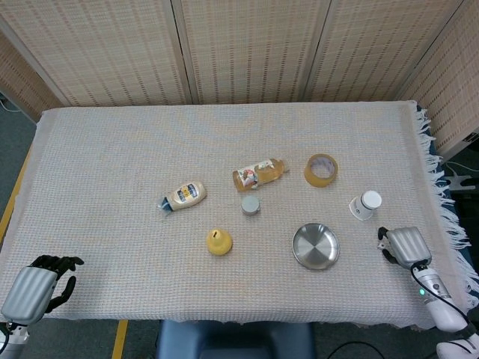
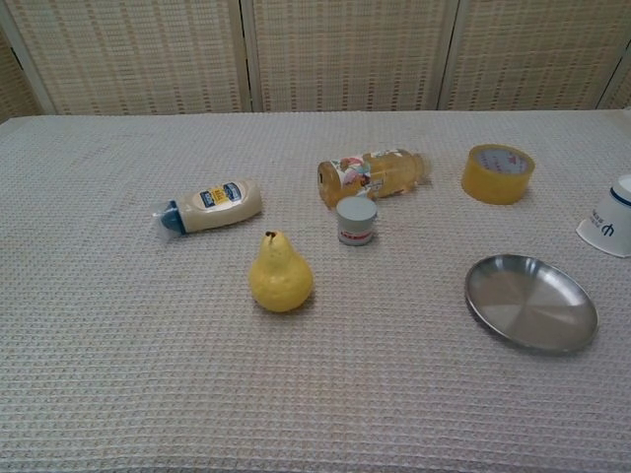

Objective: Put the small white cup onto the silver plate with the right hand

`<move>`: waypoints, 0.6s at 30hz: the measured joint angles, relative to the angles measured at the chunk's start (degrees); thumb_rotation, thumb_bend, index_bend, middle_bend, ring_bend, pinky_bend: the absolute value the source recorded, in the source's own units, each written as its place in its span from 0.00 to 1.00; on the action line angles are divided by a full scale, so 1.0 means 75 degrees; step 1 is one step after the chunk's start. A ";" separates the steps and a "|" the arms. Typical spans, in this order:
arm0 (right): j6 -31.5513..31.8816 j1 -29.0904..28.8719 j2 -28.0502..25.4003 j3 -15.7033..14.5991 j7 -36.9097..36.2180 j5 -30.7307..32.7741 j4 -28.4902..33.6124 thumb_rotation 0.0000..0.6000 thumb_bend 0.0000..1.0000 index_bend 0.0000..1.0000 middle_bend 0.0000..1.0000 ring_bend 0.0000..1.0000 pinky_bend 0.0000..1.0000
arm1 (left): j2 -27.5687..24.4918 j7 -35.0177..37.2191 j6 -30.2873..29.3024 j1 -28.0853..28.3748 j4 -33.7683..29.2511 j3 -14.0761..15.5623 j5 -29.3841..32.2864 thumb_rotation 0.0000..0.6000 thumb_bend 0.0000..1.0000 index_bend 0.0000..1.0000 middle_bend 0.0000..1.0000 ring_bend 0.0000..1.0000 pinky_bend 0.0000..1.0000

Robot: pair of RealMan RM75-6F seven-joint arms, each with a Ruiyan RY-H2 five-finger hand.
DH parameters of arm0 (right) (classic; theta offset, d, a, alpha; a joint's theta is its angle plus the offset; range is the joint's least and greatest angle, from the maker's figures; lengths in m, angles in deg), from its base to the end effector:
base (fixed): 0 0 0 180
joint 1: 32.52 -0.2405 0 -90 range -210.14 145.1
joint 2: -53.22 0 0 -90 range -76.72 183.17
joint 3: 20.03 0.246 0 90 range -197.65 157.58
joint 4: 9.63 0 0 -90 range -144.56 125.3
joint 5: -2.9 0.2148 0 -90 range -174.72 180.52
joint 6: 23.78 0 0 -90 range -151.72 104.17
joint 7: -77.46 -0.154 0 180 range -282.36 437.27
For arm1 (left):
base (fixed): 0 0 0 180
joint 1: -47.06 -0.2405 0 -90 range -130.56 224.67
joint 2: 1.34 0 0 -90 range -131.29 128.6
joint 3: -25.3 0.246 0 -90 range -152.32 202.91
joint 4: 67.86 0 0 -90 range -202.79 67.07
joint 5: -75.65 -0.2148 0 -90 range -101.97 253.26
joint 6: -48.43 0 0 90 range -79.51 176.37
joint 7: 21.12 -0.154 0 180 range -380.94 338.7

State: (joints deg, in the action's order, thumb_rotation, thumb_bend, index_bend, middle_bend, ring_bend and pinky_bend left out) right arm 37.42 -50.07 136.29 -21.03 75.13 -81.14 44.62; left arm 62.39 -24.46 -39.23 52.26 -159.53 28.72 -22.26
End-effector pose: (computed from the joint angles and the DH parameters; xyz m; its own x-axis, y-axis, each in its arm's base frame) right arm -0.3904 -0.2601 0.0649 0.6487 -0.3064 0.6966 -0.7522 -0.1187 0.6482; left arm -0.2834 0.1654 0.1317 0.4775 0.0488 0.8773 0.8618 -0.2203 -0.4569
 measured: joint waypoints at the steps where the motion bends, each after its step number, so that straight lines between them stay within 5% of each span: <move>1: -0.0026 0.0004 -0.0018 0.0003 0.0058 0.0028 0.0040 1.00 0.21 0.42 0.89 0.79 1.00 | -0.0001 0.0000 0.0002 0.0001 -0.0001 0.0000 0.0000 1.00 0.51 0.37 0.46 0.42 0.38; 18: -0.0234 -0.0022 0.0094 0.0060 0.0268 0.0195 0.0019 1.00 0.21 0.48 0.89 0.79 1.00 | -0.0014 -0.0002 0.0019 0.0001 -0.0019 0.0001 0.0014 1.00 0.51 0.37 0.46 0.42 0.38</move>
State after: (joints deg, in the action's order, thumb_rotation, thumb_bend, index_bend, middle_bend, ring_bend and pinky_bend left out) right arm 35.67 -50.23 137.00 -20.58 77.14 -79.67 44.76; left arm 62.28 -24.47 -39.09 52.27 -159.67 28.73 -22.15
